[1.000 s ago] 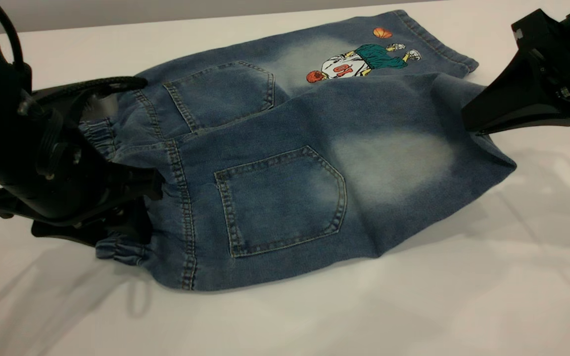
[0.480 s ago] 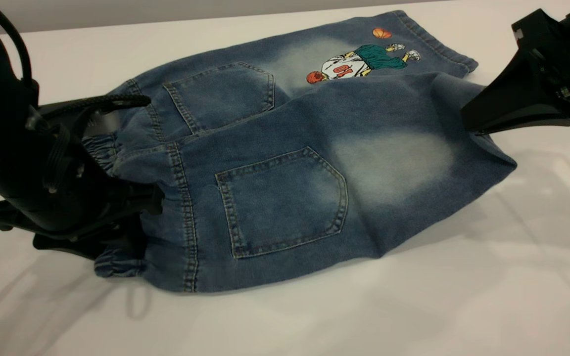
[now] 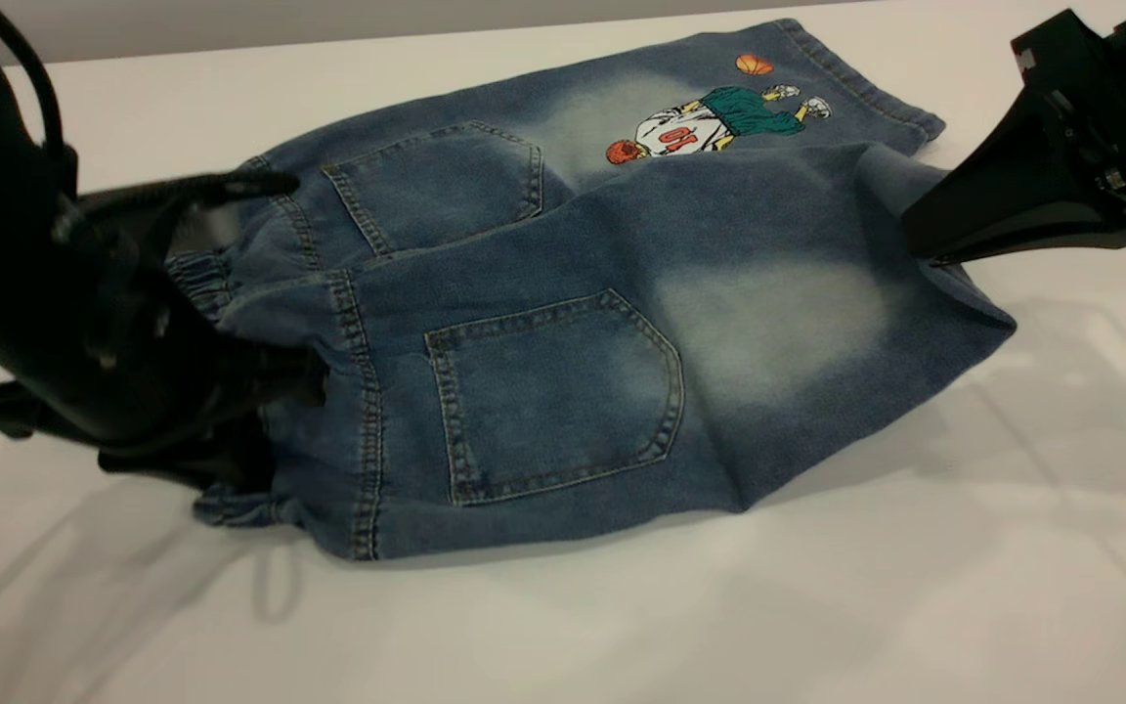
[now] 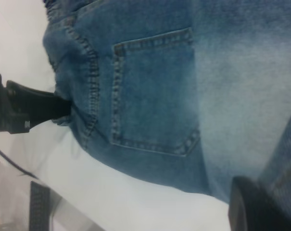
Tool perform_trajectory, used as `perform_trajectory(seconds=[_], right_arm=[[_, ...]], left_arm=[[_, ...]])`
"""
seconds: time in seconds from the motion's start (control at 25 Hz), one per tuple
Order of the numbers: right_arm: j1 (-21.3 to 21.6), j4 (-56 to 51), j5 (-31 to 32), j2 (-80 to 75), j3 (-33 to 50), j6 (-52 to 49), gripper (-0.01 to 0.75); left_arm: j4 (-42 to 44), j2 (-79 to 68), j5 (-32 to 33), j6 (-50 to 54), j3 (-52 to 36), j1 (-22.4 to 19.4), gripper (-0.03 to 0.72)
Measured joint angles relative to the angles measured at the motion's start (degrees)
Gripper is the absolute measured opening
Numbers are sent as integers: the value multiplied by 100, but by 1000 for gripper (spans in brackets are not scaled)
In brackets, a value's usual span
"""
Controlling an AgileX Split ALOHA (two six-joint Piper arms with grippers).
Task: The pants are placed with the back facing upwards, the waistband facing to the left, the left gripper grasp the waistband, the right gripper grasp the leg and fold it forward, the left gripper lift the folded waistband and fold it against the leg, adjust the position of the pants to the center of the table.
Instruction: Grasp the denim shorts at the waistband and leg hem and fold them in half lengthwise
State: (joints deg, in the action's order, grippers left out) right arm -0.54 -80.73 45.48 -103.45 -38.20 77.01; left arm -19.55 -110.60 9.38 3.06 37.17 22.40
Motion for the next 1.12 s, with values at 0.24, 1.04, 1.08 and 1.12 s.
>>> perform_trajectory(seconds=[0.24, 1.04, 1.08, 1.12], right_arm=[[-203, -11, 29, 0, -107, 7, 14], [-290, 65, -673, 3, -1247, -205, 14], [-290, 65, -741, 3, -1303, -205, 14], [-290, 65, -822, 3, -1337, -205, 14]], left_arm=[[5, 816, 413, -306, 252, 5, 120], [110, 1306, 538, -720, 1684, -15, 120], [179, 1306, 544, -720, 1721, -53, 120], [186, 1306, 536, -720, 1729, -105, 120]])
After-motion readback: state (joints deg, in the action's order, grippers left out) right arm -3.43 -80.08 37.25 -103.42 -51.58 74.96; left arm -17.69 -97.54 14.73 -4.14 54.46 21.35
